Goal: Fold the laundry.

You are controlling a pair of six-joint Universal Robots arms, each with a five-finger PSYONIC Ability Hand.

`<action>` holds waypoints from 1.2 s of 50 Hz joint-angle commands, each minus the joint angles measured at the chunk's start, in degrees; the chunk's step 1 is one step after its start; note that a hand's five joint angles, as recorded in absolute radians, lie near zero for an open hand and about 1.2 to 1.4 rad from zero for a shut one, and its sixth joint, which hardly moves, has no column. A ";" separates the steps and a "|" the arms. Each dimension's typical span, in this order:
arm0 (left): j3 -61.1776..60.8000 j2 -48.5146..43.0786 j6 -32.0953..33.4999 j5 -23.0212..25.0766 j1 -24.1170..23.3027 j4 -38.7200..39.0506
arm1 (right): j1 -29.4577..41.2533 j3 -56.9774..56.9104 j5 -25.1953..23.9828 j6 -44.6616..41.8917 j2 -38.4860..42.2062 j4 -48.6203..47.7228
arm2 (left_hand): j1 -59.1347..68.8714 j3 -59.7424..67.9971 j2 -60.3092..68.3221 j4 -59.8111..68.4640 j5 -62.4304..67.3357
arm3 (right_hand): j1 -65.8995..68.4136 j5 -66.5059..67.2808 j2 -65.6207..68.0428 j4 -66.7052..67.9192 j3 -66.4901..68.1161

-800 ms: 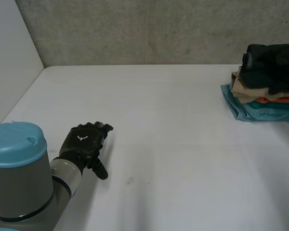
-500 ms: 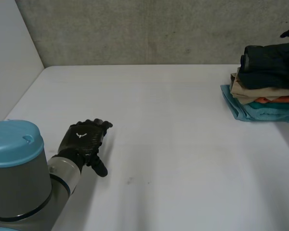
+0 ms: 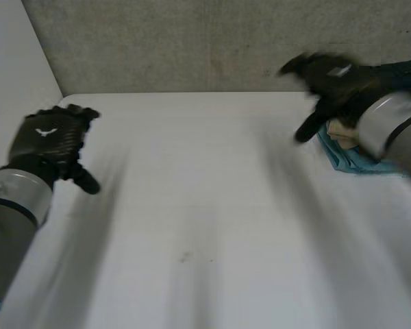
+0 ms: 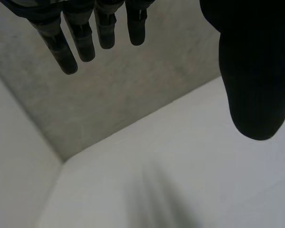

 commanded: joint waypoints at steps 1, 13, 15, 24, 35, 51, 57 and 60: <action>-2.65 -0.33 13.74 -0.53 10.46 -3.80 | 11.11 12.63 -0.90 -2.55 0.74 -4.60 | -0.74 -1.80 -0.75 -1.47 -2.47 | -1.82 -4.16 -2.85 -3.51 -2.16; -7.14 -3.48 30.88 -0.54 30.60 -1.79 | 12.62 22.74 -0.72 -13.55 2.85 -10.06 | -0.24 -1.29 -0.24 -0.96 -1.96 | -1.82 -4.16 -2.85 -3.51 -2.16; -7.58 -4.72 32.66 -0.54 32.28 -0.64 | 12.44 23.71 -0.72 -13.72 2.85 -10.75 | 0.10 -0.96 0.09 -0.62 -1.63 | -1.82 -4.16 -2.85 -3.51 -2.16; -7.58 -15.26 35.30 -0.97 33.52 4.98 | 12.35 27.93 -0.72 -13.90 2.76 -14.36 | 17.21 16.15 17.20 16.49 15.48 | -1.82 -4.16 -2.85 -3.51 -2.16; -3.98 -19.50 34.60 -3.34 26.60 5.43 | 12.09 30.39 -0.81 -14.08 1.71 -14.98 | 69.05 67.99 69.04 68.32 67.32 | -1.82 -4.16 -2.85 -3.51 -2.16; 6.73 -14.63 6.94 -3.44 -9.50 8.15 | 6.56 31.01 0.07 -13.20 -2.33 -16.56 | 69.05 67.99 69.04 68.32 67.32 | -1.82 -4.16 -2.85 -3.51 -2.16; 8.33 -19.31 -1.60 -1.42 -20.35 8.15 | 3.31 30.83 0.24 -12.93 -3.04 -17.09 | 69.05 67.99 69.04 68.32 67.32 | -1.82 -4.16 -2.85 -3.51 -2.16; 7.54 -19.14 -6.00 2.70 -21.76 8.06 | 2.51 30.75 0.33 -13.02 -3.04 -17.44 | 69.05 67.99 69.04 68.32 67.32 | -1.82 -4.16 -2.85 -3.51 -2.16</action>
